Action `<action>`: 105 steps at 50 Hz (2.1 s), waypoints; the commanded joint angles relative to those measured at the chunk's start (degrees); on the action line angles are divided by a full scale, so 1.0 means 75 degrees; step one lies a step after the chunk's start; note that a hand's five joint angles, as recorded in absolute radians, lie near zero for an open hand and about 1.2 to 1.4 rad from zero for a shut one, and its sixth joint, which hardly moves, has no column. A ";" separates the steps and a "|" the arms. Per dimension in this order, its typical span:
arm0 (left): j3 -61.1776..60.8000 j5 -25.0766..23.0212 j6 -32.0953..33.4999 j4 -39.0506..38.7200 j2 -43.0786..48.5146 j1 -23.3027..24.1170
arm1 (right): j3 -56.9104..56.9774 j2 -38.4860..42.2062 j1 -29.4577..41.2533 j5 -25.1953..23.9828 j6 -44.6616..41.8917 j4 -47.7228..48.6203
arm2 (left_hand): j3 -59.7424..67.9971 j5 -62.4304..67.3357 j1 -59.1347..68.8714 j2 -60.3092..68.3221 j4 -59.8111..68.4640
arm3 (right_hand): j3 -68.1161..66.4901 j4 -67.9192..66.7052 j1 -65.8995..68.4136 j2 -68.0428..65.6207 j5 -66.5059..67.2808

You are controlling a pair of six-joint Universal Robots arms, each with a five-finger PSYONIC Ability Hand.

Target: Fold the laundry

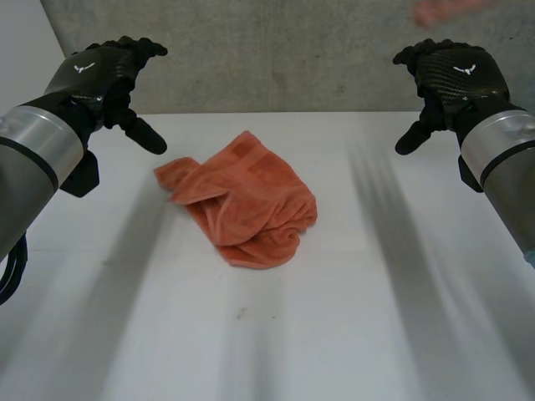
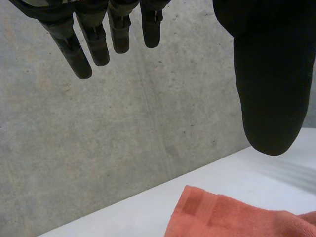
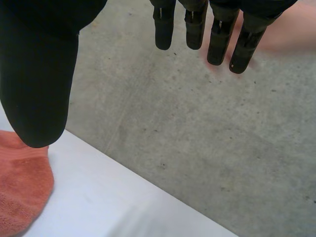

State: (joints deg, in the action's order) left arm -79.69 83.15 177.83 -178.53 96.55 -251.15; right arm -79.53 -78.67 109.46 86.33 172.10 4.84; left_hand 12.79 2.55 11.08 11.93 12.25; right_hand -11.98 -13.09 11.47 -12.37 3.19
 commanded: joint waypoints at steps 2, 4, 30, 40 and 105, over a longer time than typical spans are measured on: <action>0.0125 -0.0036 0.0020 -0.0020 0.0227 -0.0088 | 0.0080 0.0071 0.0030 -0.0530 -0.0107 -0.0223 | -0.0097 -0.0065 0.0131 0.0017 -0.0025 | 0.0265 0.0412 -0.0196 0.0316 -0.0425; 0.0219 -0.0036 0.0020 -0.0032 0.0519 -0.0123 | 0.0092 0.0129 0.0054 -0.0624 -0.0318 -0.0410 | -0.0074 -0.0042 0.0154 0.0040 -0.0002 | 0.0265 0.0412 -0.0196 0.0316 -0.0425; 0.0793 -0.0516 0.2738 -0.0395 0.4081 -0.0627 | 0.0303 0.1957 0.0886 -0.0788 -0.1221 -0.1196 | 0.0419 0.0451 0.0647 0.0533 0.0491 | 0.0265 0.0412 -0.0196 0.0316 -0.0425; 0.1133 -0.0540 0.2704 -0.2141 0.4938 -0.0124 | 0.0303 0.1993 0.0886 -0.0765 -0.1221 -0.1196 | 0.1855 0.1887 0.2083 0.1969 0.1927 | 0.0265 0.0412 -0.0196 0.0316 -0.0425; 0.0512 -0.0377 0.1626 -0.2235 -0.1448 0.1588 | 0.3342 0.4460 0.2539 0.0150 0.3906 -0.1334 | 0.8961 0.8993 0.9190 0.9075 0.9033 | -0.9069 -0.8922 0.9138 -0.9017 0.8908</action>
State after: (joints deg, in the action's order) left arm -76.44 78.92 190.09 -195.25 86.49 -237.95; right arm -47.62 -34.14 129.61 84.56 209.90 -1.33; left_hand 68.32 55.01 64.87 68.46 68.50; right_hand -65.85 -66.18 54.57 -66.46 54.02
